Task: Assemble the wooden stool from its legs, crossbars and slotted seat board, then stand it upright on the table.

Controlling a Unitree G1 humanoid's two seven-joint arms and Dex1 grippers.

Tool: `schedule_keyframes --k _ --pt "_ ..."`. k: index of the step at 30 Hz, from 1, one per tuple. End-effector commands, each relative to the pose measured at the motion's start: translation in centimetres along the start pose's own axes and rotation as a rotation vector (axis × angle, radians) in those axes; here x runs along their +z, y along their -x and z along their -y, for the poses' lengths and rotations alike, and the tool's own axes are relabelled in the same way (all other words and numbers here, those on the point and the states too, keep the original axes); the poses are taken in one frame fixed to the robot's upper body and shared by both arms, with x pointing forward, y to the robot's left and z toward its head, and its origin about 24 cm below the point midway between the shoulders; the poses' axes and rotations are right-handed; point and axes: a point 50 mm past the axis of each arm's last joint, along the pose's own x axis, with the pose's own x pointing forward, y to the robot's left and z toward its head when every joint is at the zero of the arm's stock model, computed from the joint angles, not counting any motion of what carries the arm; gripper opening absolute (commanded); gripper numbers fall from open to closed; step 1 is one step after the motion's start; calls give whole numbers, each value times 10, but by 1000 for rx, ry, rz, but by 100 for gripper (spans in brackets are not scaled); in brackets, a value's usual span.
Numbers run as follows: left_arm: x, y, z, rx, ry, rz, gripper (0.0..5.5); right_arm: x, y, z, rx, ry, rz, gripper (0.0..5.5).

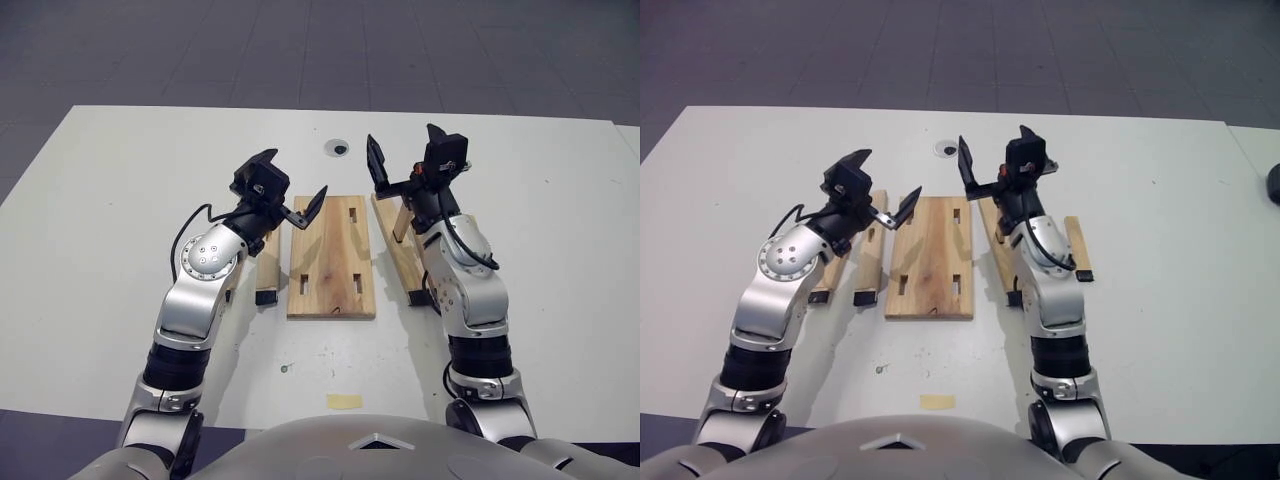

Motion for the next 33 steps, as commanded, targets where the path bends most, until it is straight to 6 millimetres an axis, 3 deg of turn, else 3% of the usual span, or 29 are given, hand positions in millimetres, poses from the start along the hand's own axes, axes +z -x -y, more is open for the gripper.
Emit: schedule_keyframes --k 1,9,14,24,33 --pt "-2 6 1 30 26 -15 540 -7 6 1 -11 -26 -54 538" --pt "2 9 -2 18 21 -6 540 65 9 -1 -18 26 175 538" --pt "4 11 -4 6 5 -3 540 83 23 0 -40 0 203 538" --pt "2 14 -13 10 -23 -20 540 52 59 -4 24 -34 -3 538" --pt "-4 17 -11 17 -19 -44 540 -14 95 -1 -2 -142 -384 538"
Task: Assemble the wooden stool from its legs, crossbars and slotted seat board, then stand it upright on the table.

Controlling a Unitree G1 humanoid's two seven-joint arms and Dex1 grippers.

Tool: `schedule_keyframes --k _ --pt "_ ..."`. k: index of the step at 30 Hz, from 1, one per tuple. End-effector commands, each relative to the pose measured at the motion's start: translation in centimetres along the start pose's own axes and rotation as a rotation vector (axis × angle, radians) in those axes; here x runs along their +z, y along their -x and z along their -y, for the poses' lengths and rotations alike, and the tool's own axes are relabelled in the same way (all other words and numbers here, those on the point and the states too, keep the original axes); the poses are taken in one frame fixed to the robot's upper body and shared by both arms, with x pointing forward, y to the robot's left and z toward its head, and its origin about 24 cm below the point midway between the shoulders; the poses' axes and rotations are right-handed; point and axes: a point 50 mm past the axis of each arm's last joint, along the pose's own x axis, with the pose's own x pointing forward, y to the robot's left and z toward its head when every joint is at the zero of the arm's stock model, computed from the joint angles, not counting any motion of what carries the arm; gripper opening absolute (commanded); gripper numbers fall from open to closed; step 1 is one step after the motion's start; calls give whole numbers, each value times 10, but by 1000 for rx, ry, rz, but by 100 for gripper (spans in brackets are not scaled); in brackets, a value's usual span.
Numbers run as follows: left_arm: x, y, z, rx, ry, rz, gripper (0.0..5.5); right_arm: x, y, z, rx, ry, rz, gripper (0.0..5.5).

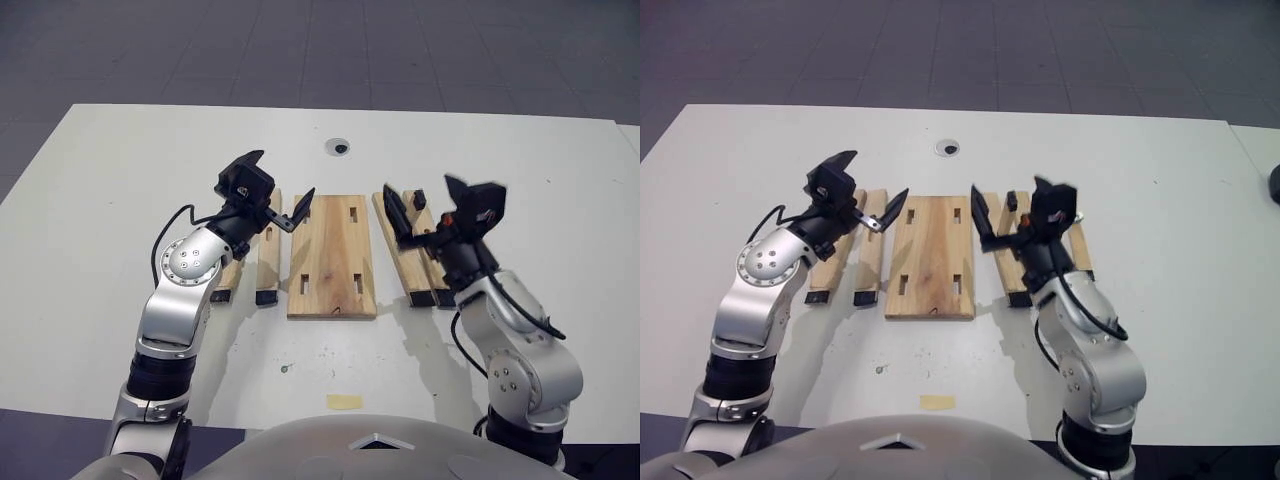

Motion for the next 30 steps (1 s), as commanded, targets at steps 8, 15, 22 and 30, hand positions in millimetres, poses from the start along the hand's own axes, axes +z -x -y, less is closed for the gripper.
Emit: schedule_keyframes --k 8,15,22,30 --pt "-5 1 2 16 2 -27 540 -58 11 16 -58 -59 -304 538" --pt "-7 1 0 35 -4 -34 540 -73 16 20 -55 -42 -396 538" --pt "-8 0 3 38 -8 -33 540 -79 22 30 -64 119 -469 538" --pt "-8 0 1 38 -22 -34 540 -68 12 28 -54 131 -410 538"
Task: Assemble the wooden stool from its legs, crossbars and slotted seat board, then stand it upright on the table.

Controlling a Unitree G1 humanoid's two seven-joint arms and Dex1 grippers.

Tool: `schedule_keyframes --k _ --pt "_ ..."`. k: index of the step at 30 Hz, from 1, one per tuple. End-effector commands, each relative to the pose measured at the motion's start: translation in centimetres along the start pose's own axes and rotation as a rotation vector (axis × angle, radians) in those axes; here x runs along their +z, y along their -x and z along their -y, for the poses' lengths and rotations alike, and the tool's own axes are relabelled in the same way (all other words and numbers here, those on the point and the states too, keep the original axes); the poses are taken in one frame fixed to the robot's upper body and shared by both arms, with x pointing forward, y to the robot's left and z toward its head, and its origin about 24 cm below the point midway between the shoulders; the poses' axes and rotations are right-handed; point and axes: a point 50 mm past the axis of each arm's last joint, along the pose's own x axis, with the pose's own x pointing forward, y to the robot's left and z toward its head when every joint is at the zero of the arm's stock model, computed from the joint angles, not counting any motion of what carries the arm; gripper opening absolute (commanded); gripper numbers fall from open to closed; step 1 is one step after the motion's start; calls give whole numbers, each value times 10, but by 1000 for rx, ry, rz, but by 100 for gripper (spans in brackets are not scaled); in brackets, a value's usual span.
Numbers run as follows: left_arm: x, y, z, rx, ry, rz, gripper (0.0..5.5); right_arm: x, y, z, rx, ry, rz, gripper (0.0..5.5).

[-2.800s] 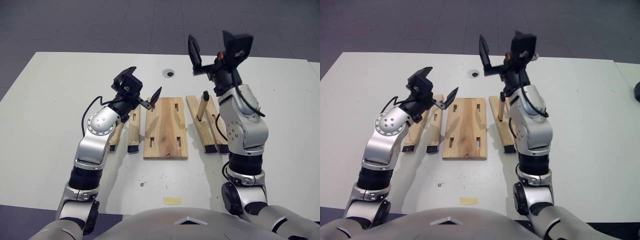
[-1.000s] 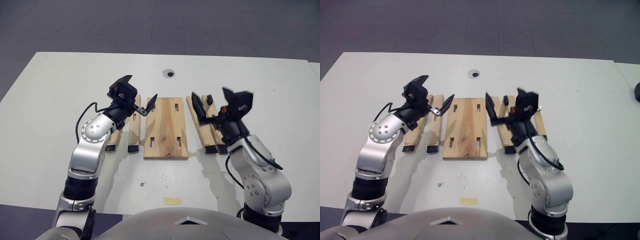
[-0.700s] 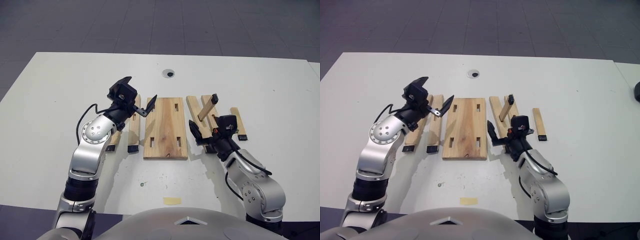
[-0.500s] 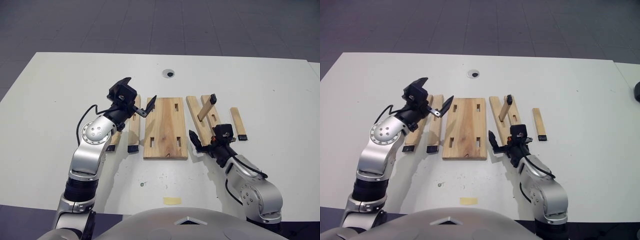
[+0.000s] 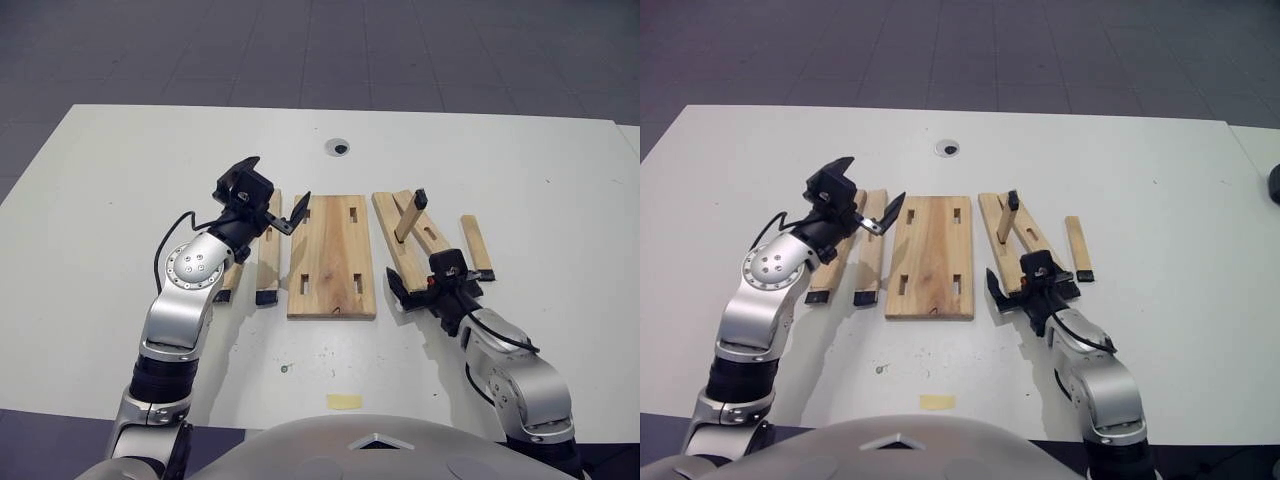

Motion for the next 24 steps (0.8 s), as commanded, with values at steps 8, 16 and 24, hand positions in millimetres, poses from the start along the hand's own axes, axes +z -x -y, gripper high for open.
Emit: schedule_keyframes --k 8,16,24 --pt "-1 0 1 9 -17 2 540 0 -8 -6 56 -26 -35 538" --pt "-4 2 -1 18 -20 -6 540 -4 -9 0 54 3 -87 456" --pt "-2 1 2 19 -23 0 540 0 -8 -1 63 55 -93 328"
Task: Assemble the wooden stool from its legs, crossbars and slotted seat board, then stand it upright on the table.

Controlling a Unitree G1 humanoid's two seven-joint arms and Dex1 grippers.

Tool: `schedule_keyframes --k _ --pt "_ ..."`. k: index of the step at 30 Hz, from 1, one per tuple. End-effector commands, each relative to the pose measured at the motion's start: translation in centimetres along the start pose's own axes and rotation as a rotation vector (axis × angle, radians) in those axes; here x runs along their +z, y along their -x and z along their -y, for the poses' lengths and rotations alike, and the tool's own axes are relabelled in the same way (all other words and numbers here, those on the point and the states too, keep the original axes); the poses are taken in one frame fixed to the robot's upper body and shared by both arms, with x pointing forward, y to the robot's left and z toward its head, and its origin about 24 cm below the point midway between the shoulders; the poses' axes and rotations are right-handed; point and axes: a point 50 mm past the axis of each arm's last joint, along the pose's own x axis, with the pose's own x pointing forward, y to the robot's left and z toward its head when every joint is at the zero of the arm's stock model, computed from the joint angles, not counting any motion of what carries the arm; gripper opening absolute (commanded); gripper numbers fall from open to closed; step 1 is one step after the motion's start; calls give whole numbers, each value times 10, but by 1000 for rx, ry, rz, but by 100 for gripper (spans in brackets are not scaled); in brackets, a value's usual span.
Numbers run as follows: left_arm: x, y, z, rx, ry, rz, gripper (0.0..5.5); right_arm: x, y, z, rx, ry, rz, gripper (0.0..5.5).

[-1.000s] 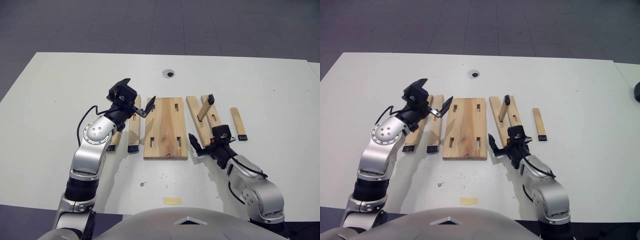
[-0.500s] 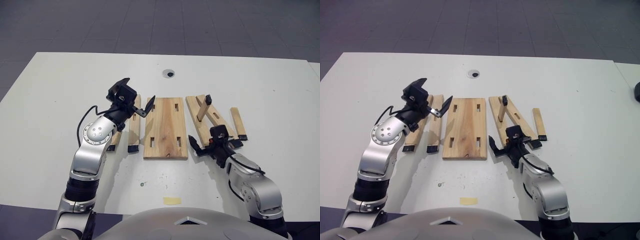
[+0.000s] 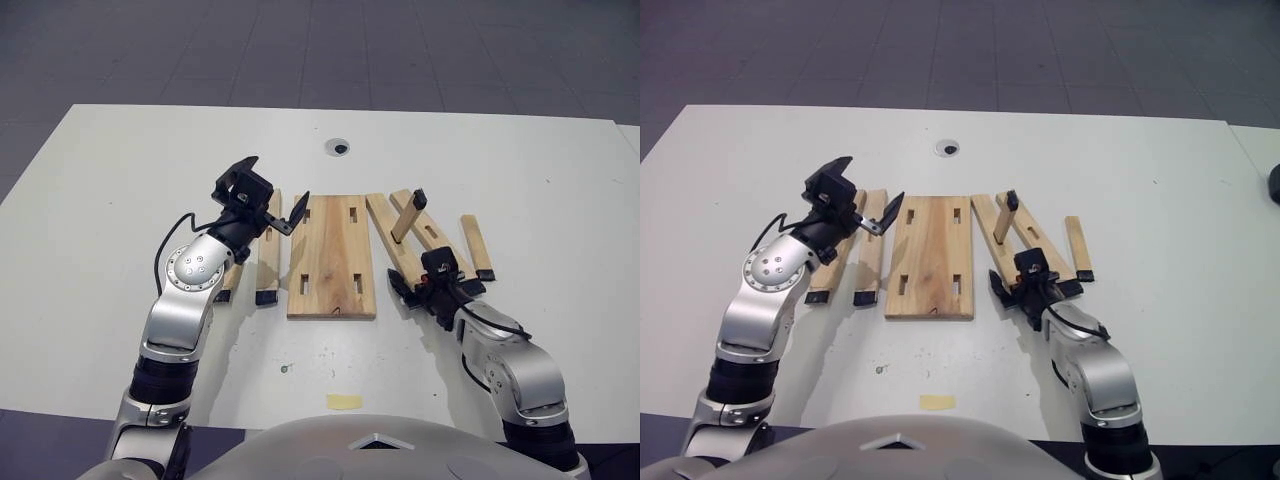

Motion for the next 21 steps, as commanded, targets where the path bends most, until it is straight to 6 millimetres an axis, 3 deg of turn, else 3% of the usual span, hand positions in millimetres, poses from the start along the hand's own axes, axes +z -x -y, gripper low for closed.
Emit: schedule_keyframes --k 1,8,16,21 --pt "-1 0 2 6 -8 -5 540 2 1 1 8 34 -13 311" --pt "0 0 3 12 -6 -1 540 6 -1 1 12 26 1 210" --pt "8 -3 -2 28 55 27 540 13 -4 1 -10 5 64 205" --pt "23 -6 -17 69 339 89 540 47 -13 10 -86 21 291 205"
